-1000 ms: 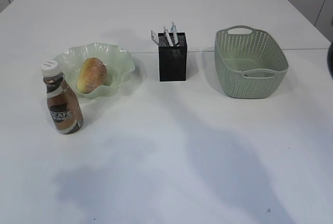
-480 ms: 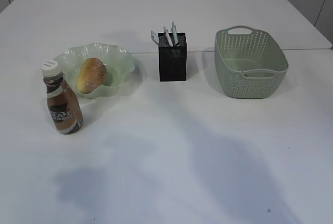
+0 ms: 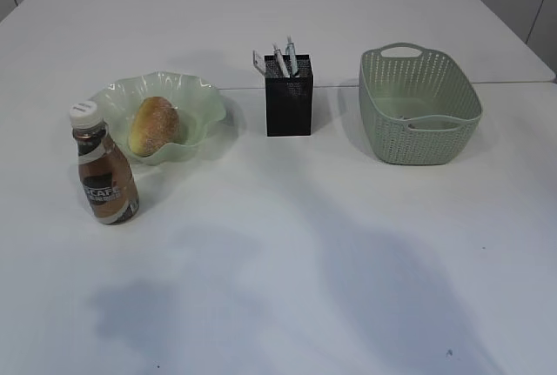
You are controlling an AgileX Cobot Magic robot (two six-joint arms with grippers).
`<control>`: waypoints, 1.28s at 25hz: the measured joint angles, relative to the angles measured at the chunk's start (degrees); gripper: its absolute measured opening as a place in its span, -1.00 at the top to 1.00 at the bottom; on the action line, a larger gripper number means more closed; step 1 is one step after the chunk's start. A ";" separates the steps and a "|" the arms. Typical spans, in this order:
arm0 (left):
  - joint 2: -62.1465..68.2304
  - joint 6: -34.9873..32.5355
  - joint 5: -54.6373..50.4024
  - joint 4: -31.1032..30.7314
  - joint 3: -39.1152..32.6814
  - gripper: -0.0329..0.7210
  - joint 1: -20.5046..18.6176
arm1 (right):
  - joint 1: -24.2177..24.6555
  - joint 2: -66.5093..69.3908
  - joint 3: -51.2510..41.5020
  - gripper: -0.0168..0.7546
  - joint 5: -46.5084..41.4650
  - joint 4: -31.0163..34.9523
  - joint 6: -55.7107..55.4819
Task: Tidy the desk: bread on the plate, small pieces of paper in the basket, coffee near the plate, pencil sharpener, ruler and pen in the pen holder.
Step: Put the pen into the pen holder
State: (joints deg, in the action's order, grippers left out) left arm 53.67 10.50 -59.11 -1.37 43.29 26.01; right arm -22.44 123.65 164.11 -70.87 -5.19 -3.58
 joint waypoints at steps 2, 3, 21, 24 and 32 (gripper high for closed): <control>0.00 0.00 0.13 0.00 0.00 -0.15 0.00 | 0.00 0.00 0.00 0.69 4.50 -0.65 0.37; 0.00 0.00 0.21 0.00 0.00 -0.15 0.00 | 0.00 0.11 0.00 0.69 6.47 -0.95 0.46; 0.00 0.00 0.61 0.00 0.00 -0.15 0.00 | 0.00 10.26 0.00 0.70 46.52 -6.20 0.73; 0.00 0.00 0.75 0.00 0.00 -0.15 0.00 | 0.00 12.72 0.00 0.69 46.90 -6.24 0.73; 0.00 0.00 1.71 -0.11 0.00 -0.15 0.00 | 0.00 13.67 -0.46 0.70 39.58 -5.87 0.73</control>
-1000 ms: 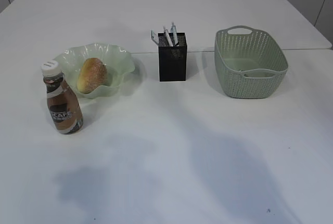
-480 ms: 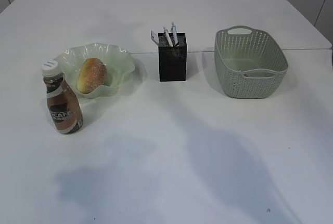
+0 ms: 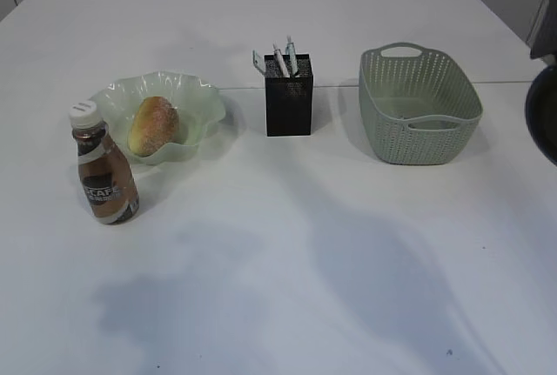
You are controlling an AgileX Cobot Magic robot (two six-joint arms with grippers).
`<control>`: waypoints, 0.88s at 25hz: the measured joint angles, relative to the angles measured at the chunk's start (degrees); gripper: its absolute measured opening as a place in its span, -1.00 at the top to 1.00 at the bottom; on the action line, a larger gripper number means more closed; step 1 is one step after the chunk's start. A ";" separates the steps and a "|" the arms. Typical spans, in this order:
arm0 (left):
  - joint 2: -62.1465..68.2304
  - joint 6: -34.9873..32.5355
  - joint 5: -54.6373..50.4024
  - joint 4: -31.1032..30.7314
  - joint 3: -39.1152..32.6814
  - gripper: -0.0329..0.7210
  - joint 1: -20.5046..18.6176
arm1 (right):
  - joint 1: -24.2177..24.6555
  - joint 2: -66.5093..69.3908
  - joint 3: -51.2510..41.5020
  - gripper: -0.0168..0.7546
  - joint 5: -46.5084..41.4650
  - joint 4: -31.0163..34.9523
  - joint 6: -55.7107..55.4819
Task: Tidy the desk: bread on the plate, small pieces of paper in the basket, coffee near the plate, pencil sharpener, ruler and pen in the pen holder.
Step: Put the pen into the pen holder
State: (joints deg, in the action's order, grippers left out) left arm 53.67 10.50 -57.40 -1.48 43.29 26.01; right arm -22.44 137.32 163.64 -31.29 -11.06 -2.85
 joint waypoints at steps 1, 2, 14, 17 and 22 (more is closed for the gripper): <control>0.00 0.00 0.13 0.00 0.00 -0.15 0.00 | 0.00 -0.89 0.00 0.70 -1.69 0.00 0.00; 0.00 0.00 0.27 0.00 0.00 -0.15 0.00 | 0.00 -1.01 0.00 0.70 -1.87 0.00 0.00; 0.00 0.00 0.80 -0.07 0.00 -0.15 0.00 | 0.00 -20.54 -13.40 0.70 -9.97 0.44 0.00; 0.00 0.00 0.80 -0.07 0.00 -0.15 0.00 | 0.00 -25.90 -20.16 0.70 -10.82 0.44 0.00; 0.00 0.00 1.04 -0.07 0.00 -0.15 0.00 | 0.00 -32.68 -29.77 0.70 -14.53 0.54 0.23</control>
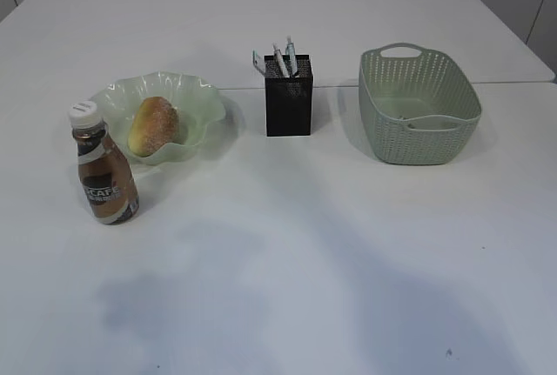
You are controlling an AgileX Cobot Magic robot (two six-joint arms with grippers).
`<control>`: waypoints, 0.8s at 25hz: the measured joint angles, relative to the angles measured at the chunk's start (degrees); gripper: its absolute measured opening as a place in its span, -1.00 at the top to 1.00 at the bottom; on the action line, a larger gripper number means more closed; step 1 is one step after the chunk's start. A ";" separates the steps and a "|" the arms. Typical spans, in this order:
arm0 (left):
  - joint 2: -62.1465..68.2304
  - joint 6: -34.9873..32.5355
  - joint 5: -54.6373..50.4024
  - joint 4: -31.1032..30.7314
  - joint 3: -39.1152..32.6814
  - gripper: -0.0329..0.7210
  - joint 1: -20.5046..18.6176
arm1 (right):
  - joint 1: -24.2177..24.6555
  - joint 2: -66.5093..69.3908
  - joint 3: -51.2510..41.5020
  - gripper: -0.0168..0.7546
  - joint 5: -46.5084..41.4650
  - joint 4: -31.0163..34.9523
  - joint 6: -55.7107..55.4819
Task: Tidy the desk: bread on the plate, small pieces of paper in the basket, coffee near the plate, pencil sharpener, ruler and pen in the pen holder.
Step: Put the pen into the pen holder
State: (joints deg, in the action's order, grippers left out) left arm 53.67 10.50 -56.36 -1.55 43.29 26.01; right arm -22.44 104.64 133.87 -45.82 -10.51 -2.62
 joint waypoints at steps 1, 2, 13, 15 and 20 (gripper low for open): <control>0.00 0.00 0.00 0.00 0.00 -0.15 0.00 | 0.00 -1.17 -2.30 0.70 -0.19 0.00 0.22; 0.00 0.00 0.00 0.00 0.00 -0.15 0.00 | 0.00 -1.78 -3.90 0.70 -0.30 0.00 0.36; 0.00 0.00 0.13 0.00 0.00 -0.15 0.00 | 0.00 -2.51 -23.84 0.70 8.15 -0.44 0.68; 0.00 0.00 0.13 0.00 0.00 -0.15 0.00 | 0.00 -2.51 -29.61 0.70 14.83 -0.42 0.73; 0.00 0.00 0.13 0.00 0.00 -0.15 0.00 | 0.00 -2.51 -40.32 0.70 30.78 -0.46 0.73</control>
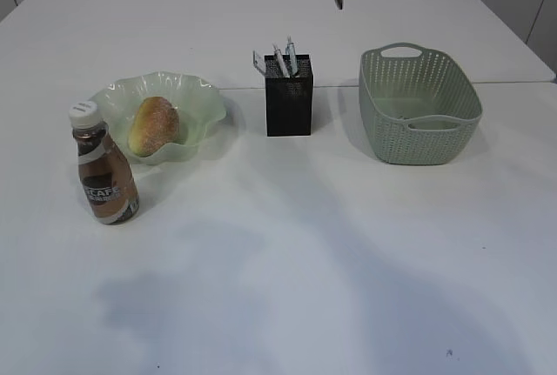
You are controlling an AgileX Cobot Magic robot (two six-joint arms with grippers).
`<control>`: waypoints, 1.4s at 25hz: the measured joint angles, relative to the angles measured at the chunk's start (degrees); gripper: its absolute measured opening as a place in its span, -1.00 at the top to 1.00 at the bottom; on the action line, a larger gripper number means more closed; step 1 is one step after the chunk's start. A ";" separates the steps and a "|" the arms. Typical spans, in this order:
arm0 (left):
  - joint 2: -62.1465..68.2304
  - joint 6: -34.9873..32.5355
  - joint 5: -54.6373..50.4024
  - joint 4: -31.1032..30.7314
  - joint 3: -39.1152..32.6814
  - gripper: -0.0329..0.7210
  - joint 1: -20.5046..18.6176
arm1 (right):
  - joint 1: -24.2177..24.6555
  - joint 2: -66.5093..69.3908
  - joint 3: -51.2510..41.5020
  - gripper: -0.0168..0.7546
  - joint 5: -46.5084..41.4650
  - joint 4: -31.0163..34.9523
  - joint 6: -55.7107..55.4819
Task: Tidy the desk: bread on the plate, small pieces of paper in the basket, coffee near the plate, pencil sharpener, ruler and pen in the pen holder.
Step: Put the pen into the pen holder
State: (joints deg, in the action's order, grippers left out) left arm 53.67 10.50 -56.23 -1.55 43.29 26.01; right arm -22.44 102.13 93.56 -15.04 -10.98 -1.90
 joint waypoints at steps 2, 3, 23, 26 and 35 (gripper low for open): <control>0.00 0.00 0.00 0.00 0.00 -0.15 0.00 | 0.00 0.00 -4.38 0.70 8.65 -0.23 -0.23; 0.00 0.00 0.00 0.00 0.00 -0.15 0.00 | 0.00 0.00 -4.38 0.70 8.65 -0.23 -0.23; 0.00 0.00 2.68 0.00 0.00 -0.15 0.00 | 0.00 4.71 -16.96 0.70 39.58 1.54 -0.58; 0.00 0.00 4.37 0.00 0.00 -0.15 0.00 | 0.00 4.74 -16.96 0.70 39.81 1.54 -0.58; 0.00 0.00 6.95 -0.14 0.00 -0.15 0.00 | 0.00 11.30 -16.96 0.70 50.07 5.29 -0.39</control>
State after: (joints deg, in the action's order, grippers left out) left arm 53.67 10.50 -49.28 -1.68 43.29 26.01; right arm -22.44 113.43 76.59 35.03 -5.69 -2.29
